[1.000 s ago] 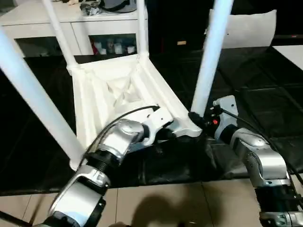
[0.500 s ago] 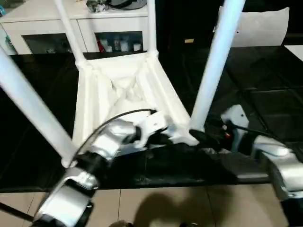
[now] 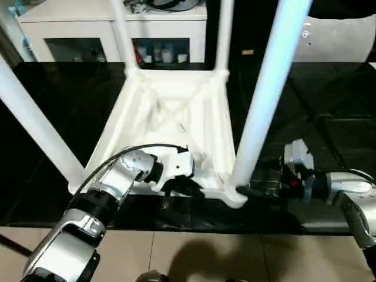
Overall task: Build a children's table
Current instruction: Rotate leg to tighten
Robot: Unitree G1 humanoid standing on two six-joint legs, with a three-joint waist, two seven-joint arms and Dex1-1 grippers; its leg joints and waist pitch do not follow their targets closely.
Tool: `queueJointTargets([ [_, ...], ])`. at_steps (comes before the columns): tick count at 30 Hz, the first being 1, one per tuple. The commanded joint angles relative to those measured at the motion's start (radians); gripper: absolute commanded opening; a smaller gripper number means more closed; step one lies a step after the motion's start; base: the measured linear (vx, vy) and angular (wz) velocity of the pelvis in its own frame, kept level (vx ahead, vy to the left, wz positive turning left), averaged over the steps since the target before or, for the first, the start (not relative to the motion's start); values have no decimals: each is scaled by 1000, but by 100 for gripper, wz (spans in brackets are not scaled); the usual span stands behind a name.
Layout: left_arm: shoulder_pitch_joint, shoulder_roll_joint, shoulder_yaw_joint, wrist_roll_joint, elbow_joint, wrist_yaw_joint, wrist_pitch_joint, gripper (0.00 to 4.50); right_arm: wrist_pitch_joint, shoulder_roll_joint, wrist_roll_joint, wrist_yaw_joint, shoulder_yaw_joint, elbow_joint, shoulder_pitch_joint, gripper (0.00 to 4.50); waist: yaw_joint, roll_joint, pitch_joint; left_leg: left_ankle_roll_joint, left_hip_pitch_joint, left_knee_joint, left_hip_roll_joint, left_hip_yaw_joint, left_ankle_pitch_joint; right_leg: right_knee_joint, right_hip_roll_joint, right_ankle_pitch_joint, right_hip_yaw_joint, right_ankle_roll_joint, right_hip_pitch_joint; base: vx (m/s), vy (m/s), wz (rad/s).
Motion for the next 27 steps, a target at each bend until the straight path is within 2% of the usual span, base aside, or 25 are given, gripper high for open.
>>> queueJointTargets([
  [1, -8, -2, -33, -15, -55, -78, -29, 0, 8, -24, 4, 43, 26, 12, -15, 349, -2, -21, -72, 91, 23, -64, 66, -23, -211, -58, -71, -314, 47, -185, 49, 0, 0, 0],
  [6, -9, 4, -46, -12, -64, -108, -35, 0, 8, -16, 2, 58, 32, 44, -35, 299, 4, -20, -72, 80, 23, -63, 65, -24, -214, -58, -72, -332, 47, -183, 49, 0, 0, 0],
  [9, -7, 3, -45, -15, -68, -113, -32, 0, 15, -12, 6, 66, 35, 48, -41, 288, 4, -22, -71, 79, 23, -64, 65, -24, -218, -59, -71, -339, 47, -179, 49, 0, 0, 0],
  [16, -4, 6, -44, -14, -75, -125, -30, 0, 35, -15, 20, 87, 53, 50, -44, 210, 4, -24, -70, 74, 22, -62, 63, -24, -229, -61, -71, -370, 47, -170, 48, 0, 0, 0],
  [22, 0, -1, -31, -20, -77, -106, -9, 0, 105, -3, 72, 88, 46, -11, -14, 192, 4, -27, -69, 72, 23, -63, 64, -25, -226, -62, -71, -391, 47, -161, 46, 0, 0, 0],
  [25, -6, -32, -1, -29, -78, -32, 71, 0, 155, 32, 103, 9, 26, -59, 6, 191, 6, -27, -68, 68, 24, -64, 65, -24, -227, -64, -70, -397, 48, -157, 44, 0, 0, 0],
  [27, -15, -53, 16, -29, -71, 19, 109, 0, 163, 57, 86, -57, 24, -75, 12, 190, 4, -28, -65, 55, 25, -65, 63, -25, -243, -67, -71, -430, 47, -150, 42, 0, 0, 0],
])
